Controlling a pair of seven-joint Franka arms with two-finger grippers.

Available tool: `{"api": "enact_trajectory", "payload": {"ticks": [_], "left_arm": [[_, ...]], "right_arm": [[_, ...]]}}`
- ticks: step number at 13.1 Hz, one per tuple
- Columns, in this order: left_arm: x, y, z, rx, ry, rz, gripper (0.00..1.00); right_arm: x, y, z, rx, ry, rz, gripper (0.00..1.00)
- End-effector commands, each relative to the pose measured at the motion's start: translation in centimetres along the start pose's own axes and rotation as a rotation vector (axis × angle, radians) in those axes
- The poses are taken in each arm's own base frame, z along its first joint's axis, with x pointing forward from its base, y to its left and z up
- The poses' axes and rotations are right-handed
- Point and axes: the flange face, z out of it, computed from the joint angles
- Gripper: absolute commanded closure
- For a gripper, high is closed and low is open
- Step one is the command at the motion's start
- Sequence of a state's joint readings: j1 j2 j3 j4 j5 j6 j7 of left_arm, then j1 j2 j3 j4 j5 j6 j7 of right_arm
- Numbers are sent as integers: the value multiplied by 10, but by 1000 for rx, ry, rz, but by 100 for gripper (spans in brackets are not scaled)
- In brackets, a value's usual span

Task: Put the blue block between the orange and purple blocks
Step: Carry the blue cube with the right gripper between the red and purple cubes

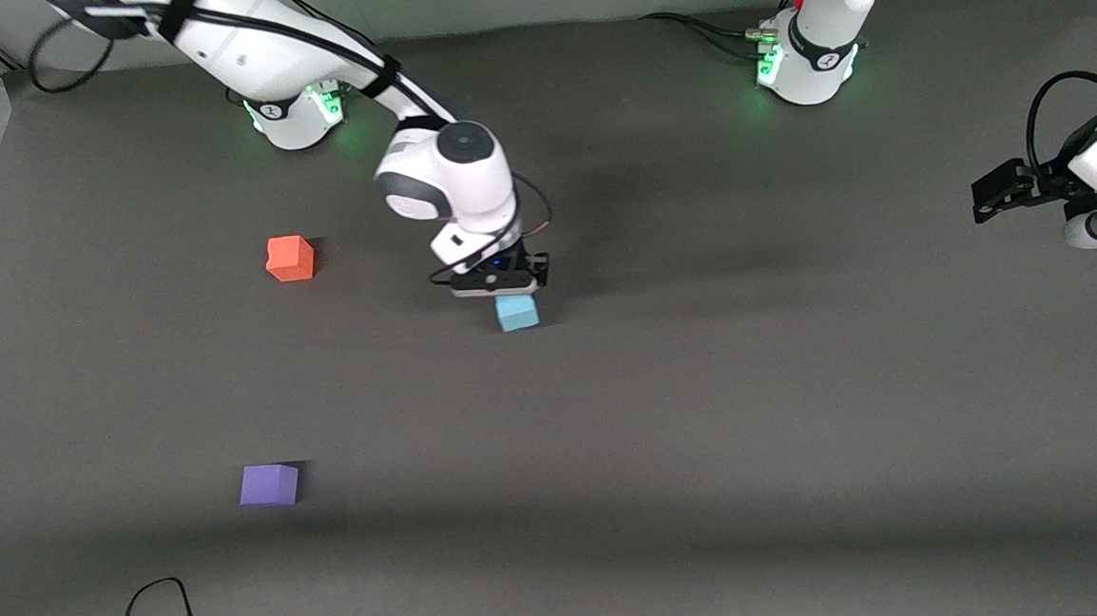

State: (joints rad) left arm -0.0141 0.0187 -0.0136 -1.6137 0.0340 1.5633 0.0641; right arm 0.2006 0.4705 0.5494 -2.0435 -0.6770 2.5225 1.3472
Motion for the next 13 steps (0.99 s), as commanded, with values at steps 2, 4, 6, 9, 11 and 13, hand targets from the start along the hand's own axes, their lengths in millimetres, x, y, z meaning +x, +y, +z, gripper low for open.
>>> {"api": "enact_trajectory", "payload": {"ticks": [2, 4, 6, 9, 11, 13], "left_arm": [[-12, 2, -11, -38, -13, 7, 0], [-13, 3, -12, -36, -13, 5, 0], [-15, 4, -15, -36, -8, 2, 0], [-15, 3, -13, -36, -13, 1, 0], [-15, 4, -13, -33, -12, 2, 0], [-14, 4, -13, -25, -12, 3, 0]], "right_arm": [[45, 106, -23, -91, -20, -4, 78], [83, 170, -36, -94, -133, -16, 78], [117, 244, -52, -61, -194, -32, 78], [131, 338, -42, -39, -230, 20, 78], [126, 368, -23, -1, -231, 101, 78], [121, 369, -2, 0, -238, 130, 78]]}}
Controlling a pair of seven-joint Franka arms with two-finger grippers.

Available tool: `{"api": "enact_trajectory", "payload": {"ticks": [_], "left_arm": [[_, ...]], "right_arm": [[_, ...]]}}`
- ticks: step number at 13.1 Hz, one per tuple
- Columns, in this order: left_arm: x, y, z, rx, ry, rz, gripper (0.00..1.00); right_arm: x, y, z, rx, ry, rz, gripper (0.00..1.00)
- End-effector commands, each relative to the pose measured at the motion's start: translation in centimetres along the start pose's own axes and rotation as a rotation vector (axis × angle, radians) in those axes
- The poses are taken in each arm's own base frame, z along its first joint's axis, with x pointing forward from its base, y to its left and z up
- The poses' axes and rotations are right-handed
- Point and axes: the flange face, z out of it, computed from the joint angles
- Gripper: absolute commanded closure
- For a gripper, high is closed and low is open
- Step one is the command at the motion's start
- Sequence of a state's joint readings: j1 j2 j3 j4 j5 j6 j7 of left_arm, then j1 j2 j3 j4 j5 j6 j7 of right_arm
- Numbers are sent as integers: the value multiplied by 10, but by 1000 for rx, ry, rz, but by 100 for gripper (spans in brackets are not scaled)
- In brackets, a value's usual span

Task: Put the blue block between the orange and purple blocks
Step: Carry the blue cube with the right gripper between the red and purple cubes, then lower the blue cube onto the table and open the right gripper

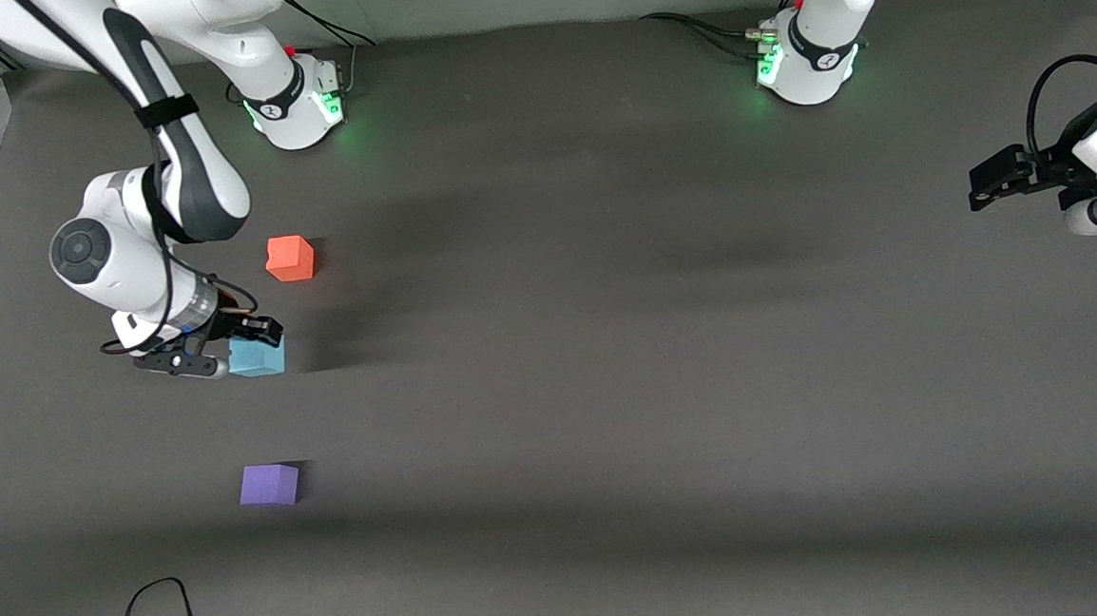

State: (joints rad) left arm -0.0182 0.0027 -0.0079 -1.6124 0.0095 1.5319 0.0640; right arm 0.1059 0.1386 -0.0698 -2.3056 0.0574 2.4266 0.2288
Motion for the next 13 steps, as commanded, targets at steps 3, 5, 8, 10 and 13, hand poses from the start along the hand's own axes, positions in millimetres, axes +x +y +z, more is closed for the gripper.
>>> {"api": "enact_trajectory", "payload": {"ticks": [3, 5, 8, 10, 13], "left_arm": [[-5, 1, -6, 1, 0, 12, 0], [-5, 0, -7, 0, 3, 11, 0], [-2, -1, -9, 2, 11, 9, 0], [-2, 1, -9, 4, 11, 12, 0], [-1, 1, -7, 4, 11, 14, 0]], "right_arm": [[1, -3, 66, 9, 22, 19, 77], [0, -2, 78, 3, 12, 20, 76], [0, -1, 85, 0, 15, 17, 71], [0, 0, 87, 0, 12, 20, 6], [3, -2, 60, 12, 34, 11, 0]]}}
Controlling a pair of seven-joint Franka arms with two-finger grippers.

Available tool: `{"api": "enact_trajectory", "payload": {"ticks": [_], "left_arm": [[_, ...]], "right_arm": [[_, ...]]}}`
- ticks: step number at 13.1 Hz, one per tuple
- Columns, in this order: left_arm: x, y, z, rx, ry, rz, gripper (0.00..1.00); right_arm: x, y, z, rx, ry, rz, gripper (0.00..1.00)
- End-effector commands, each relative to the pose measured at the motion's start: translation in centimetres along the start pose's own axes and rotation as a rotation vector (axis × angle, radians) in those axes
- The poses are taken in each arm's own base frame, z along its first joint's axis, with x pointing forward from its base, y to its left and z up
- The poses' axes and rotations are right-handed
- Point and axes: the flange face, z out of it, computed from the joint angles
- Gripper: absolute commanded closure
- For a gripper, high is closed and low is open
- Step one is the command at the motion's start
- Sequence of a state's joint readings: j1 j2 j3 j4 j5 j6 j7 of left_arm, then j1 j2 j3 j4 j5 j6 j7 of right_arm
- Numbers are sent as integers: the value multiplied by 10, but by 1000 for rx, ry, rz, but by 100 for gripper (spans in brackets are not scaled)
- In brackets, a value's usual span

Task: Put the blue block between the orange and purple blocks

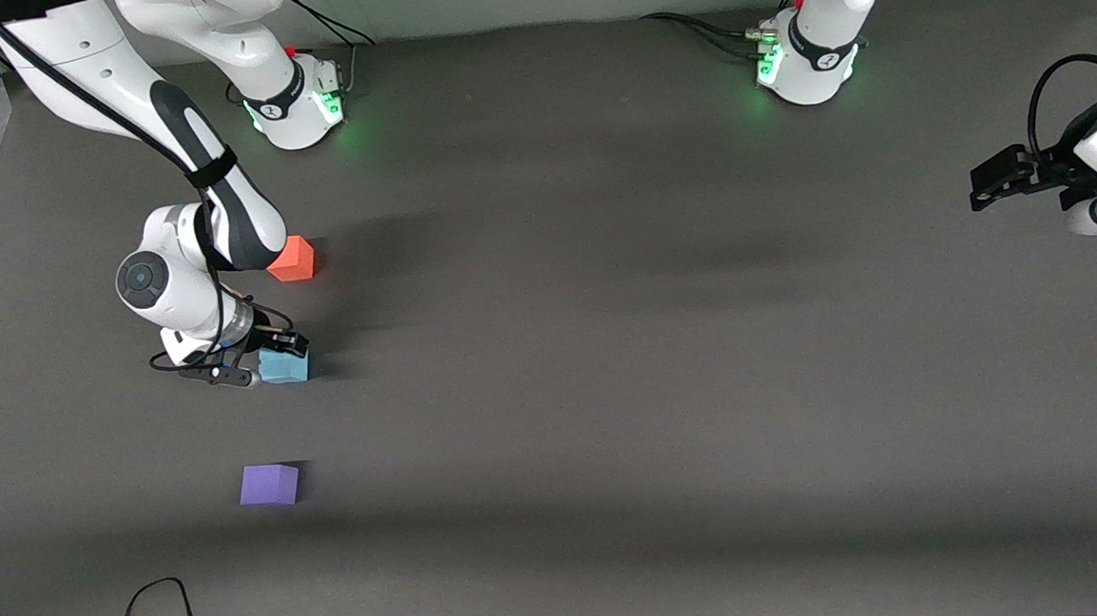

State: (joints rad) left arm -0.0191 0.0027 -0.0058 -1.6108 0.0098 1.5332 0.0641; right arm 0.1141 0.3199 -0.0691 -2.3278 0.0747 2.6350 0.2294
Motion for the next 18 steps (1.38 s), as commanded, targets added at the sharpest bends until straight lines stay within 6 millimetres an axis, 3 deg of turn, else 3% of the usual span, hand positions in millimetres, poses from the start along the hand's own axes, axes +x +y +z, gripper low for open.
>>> {"api": "enact_trajectory", "payload": {"ticks": [1, 4, 9, 11, 15, 18], "left_arm": [[-1, 2, -7, 5, 8, 15, 0], [0, 2, -6, 7, 11, 13, 0], [1, 1, -6, 11, 12, 13, 0], [1, 1, -6, 11, 12, 13, 0], [2, 0, -3, 11, 7, 12, 0], [2, 0, -3, 11, 8, 12, 0]], "right_arm": [[5, 1, -43, 27, 16, 6, 0], [3, 3, -121, 61, 62, 5, 0], [-7, 2, -272, 87, 107, -67, 0], [-11, 4, -324, 85, 130, -109, 0], [-3, 12, -392, 88, 152, -120, 0], [-1, 16, -396, 77, 121, -115, 0]]}}
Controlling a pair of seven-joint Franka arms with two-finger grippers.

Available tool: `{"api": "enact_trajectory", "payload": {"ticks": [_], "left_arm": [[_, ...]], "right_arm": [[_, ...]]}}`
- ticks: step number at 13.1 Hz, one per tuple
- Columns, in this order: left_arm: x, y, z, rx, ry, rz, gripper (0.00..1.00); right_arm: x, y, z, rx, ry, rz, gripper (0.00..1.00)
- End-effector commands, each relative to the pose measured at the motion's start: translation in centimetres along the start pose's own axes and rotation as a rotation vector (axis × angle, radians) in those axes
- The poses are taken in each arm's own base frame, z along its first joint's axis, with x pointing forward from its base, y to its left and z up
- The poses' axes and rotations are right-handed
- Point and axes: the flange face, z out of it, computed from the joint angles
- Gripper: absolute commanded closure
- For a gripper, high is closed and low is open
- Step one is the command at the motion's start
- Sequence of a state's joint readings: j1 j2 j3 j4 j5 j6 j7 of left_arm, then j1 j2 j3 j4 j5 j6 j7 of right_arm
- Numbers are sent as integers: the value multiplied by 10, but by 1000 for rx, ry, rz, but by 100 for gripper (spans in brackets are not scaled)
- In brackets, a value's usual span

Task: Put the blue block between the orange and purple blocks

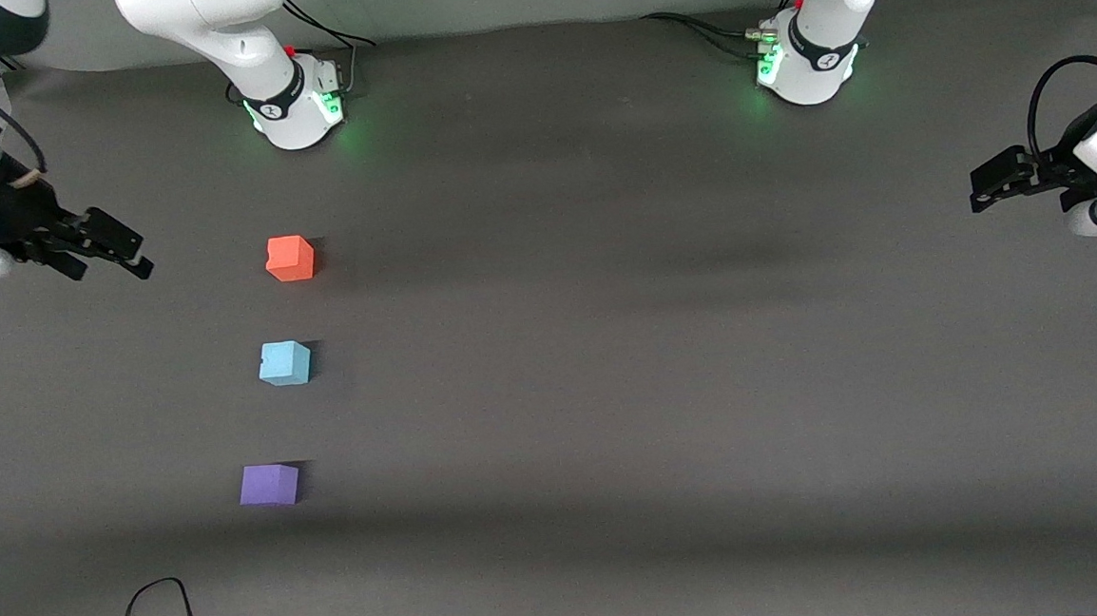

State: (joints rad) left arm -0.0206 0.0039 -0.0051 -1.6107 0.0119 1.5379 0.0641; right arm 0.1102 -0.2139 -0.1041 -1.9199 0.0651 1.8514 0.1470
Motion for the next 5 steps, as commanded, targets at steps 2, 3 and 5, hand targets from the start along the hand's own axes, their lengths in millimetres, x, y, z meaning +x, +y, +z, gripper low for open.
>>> {"api": "enact_trajectory", "payload": {"ticks": [2, 3, 5], "left_arm": [[1, 0, -3, 9, 4, 10, 0], [2, 0, -3, 9, 6, 10, 0], [2, 0, -3, 9, 4, 8, 0]], "right_arm": [[11, 1, -9, -89, -23, -45, 0], [13, -2, -12, -95, -46, -44, 0], [15, -3, -12, -102, -98, -47, 0]]}}
